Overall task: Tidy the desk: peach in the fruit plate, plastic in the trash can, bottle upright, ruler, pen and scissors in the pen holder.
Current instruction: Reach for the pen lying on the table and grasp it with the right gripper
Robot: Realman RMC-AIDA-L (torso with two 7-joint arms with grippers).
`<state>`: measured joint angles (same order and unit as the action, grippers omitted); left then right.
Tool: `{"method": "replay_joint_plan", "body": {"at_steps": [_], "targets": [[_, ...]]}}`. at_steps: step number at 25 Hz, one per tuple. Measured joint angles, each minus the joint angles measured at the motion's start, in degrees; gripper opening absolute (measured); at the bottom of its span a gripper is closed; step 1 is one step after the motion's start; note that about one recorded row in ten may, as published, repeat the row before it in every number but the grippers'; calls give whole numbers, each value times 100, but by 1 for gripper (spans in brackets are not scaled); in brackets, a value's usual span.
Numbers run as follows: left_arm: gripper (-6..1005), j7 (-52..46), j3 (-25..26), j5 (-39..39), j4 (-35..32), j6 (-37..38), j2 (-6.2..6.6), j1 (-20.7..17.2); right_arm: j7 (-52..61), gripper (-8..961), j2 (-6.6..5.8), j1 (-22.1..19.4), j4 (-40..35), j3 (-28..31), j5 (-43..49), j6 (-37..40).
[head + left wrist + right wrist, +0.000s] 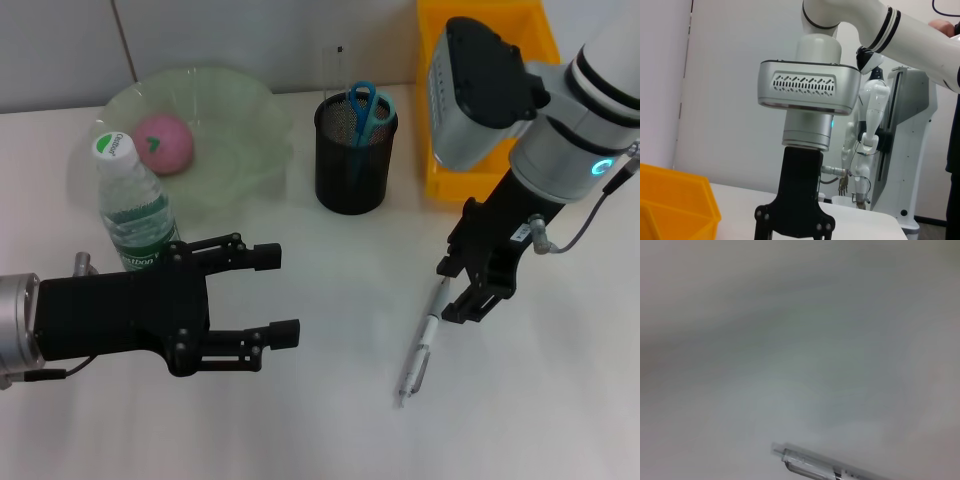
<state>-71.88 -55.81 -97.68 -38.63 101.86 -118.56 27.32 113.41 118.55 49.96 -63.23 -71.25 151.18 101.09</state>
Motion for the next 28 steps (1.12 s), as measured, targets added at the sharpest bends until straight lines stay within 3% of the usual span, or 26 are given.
{"method": "replay_joint_plan", "body": {"at_steps": [28], "targets": [[742,-183,-31,447,153,-262,9,-224,-2115,568,55,-8,-538,-1449,-14,258]]}}
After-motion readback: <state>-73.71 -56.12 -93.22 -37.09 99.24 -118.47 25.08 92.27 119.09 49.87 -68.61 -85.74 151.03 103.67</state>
